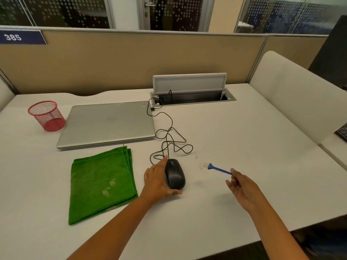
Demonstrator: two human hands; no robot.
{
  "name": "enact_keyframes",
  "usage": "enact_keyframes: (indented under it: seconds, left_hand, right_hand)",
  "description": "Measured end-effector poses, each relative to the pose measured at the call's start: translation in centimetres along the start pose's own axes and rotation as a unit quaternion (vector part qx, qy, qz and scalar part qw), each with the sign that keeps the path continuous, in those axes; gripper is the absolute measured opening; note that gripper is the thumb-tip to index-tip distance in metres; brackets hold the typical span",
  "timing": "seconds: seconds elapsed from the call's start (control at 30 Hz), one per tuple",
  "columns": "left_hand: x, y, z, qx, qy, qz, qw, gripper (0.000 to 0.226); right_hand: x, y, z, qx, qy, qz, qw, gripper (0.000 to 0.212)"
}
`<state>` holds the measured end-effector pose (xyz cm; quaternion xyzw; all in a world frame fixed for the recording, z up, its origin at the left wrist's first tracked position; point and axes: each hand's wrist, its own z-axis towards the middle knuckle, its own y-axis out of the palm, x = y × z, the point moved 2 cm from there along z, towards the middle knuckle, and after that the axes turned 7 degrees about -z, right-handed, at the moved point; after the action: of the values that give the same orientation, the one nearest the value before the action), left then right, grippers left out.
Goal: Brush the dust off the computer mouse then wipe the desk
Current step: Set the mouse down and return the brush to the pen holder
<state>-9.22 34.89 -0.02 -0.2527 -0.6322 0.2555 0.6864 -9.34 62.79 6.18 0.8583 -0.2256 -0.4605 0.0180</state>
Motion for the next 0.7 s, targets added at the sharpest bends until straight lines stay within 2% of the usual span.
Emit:
enact_keyframes:
  seconds: [0.33, 0.47, 0.6, 0.7]
  left_hand:
    - [0.4, -0.2, 0.0, -0.046, -0.007, 0.059, 0.997, 0.122]
    - [0.7, -2.0, -1.1, -0.052, 0.050, 0.100, 0.992, 0.111]
    - [0.3, -5.5, -2.3, 0.041, 0.113, 0.182, 0.976, 0.094]
    - [-1.5, -9.0, -3.3, 0.101, 0.084, 0.216, 0.967, 0.083]
  right_hand:
    - [0.9, 1.0, 1.7, 0.016, 0.033, 0.038, 0.999, 0.011]
    - [0.9, 2.5, 2.3, 0.011, 0.034, 0.032, 0.999, 0.012]
    - [0.6, 4.8, 2.7, -0.010, 0.029, 0.020, 0.999, 0.013]
    - [0.2, 7.2, 2.7, -0.026, 0.026, 0.007, 0.999, 0.012]
